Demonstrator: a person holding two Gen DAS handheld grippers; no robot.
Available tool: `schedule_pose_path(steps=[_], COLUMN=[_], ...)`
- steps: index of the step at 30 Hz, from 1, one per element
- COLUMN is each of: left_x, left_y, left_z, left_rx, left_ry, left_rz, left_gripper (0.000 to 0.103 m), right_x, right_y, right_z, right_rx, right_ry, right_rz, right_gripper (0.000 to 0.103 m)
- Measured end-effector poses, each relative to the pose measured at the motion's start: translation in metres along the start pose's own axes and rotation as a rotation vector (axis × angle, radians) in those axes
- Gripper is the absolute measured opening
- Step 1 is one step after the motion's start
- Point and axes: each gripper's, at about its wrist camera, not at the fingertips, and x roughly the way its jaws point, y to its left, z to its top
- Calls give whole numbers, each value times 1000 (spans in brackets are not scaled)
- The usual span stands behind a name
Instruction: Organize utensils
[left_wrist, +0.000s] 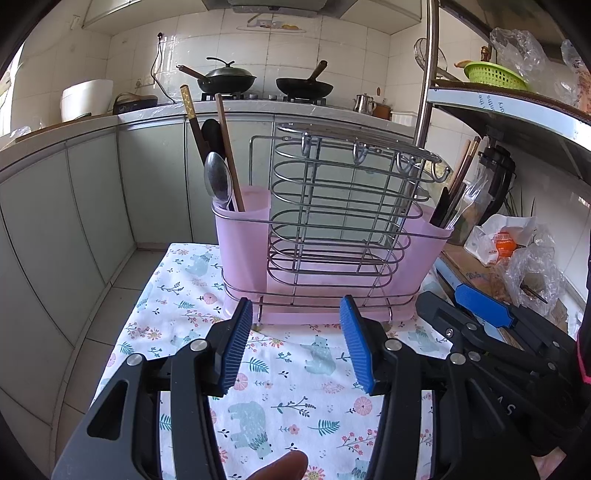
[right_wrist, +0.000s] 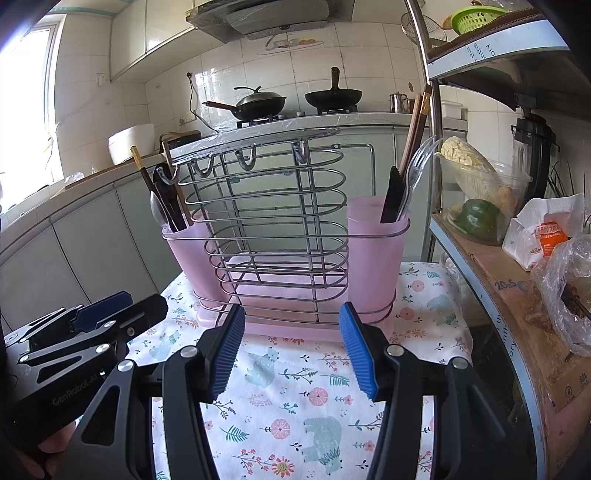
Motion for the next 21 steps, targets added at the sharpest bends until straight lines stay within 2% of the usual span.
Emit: schedule_pose_path(steps=[21], left_x=[-2], left_y=[-1], left_z=[0], left_rx=[3], left_ry=[-2], left_rz=[-2], left_gripper=[50], right_x=[0], right_y=[0], right_z=[-1], right_rx=[0], right_ry=[-2], right_rz=[-3], right_gripper=[53])
